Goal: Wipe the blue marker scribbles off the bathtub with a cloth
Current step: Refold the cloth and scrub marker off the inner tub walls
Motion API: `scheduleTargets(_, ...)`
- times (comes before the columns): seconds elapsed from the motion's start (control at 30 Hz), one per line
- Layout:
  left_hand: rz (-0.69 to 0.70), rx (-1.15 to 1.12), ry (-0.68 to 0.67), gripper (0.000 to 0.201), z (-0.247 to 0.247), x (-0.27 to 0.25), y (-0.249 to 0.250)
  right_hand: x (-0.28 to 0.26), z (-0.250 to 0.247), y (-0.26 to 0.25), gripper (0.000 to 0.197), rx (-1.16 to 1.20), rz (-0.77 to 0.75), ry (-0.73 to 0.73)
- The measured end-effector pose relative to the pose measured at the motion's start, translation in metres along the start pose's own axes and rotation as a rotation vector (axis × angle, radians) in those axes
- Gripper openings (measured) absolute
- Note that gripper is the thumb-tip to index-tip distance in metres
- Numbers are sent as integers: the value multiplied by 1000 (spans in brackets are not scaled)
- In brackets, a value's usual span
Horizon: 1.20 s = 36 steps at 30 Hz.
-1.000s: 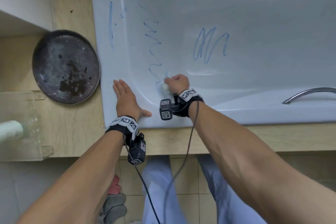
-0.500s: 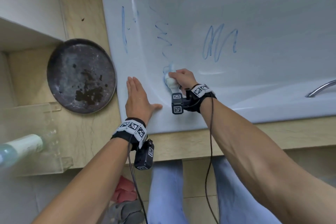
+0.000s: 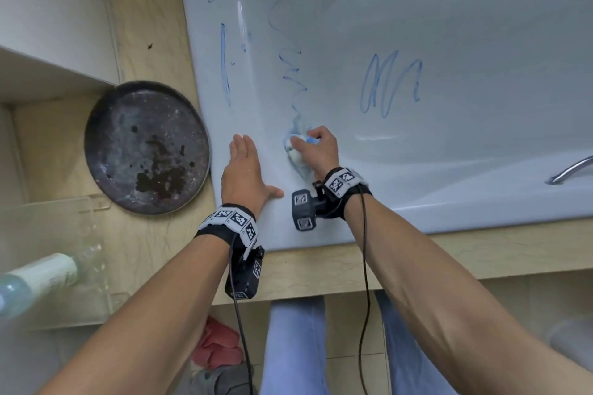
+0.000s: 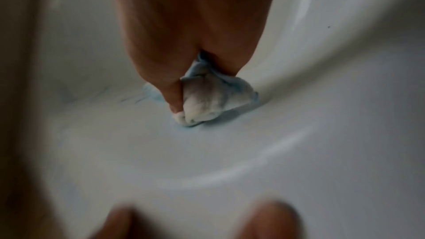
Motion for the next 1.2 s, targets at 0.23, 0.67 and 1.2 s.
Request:
scheduleTargets(0.23,-34,68,-58,140,-1,6,9,12,-6,-19,24,-163,1,14)
scheduleTargets(0.67,-33,88,-86,142,2,9,8,52,-9,-13,21,-212,-4,80)
scheduleTargets(1.2,-4,74,-101,144,-3,8,17,56,2,-52,24,-236,-156,105)
Point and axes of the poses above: each hand's wrist, its own x-axis towards the middle knuckle, its own z-axis out of the palm, y = z × x, the point moved 8 cm from there along x, towards the middle knuckle, and after that the axes turned 9 degrees about -x, right-handed, at the moved point
